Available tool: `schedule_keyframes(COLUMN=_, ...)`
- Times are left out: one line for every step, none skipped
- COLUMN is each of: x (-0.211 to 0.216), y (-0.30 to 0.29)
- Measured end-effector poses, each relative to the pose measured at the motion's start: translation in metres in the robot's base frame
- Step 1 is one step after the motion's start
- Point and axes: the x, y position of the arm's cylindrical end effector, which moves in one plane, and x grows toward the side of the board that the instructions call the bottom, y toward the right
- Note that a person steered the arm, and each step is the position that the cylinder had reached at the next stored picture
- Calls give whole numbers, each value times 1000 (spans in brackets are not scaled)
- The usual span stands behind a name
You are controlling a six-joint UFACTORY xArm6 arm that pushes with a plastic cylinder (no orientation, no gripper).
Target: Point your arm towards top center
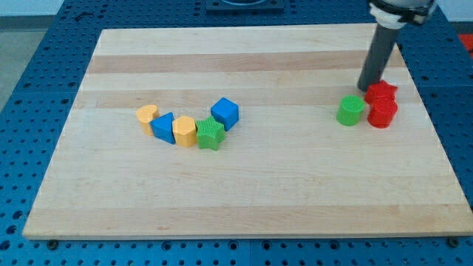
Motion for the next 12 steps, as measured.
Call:
schedule_keyframes(x=0, y=17)
schedule_keyframes(x=-9, y=9)
schedule_keyframes(x=-25, y=-16)
schedule_keyframes(x=-37, y=-32)
schedule_keyframes(x=-38, y=-32)
schedule_keyframes(x=-38, y=-30)
schedule_keyframes(x=-38, y=-29)
schedule_keyframes(x=-42, y=-31)
schedule_keyframes(x=-58, y=-72)
schedule_keyframes(x=-65, y=-105)
schedule_keyframes(x=-65, y=-112)
schedule_keyframes(x=-65, y=-112)
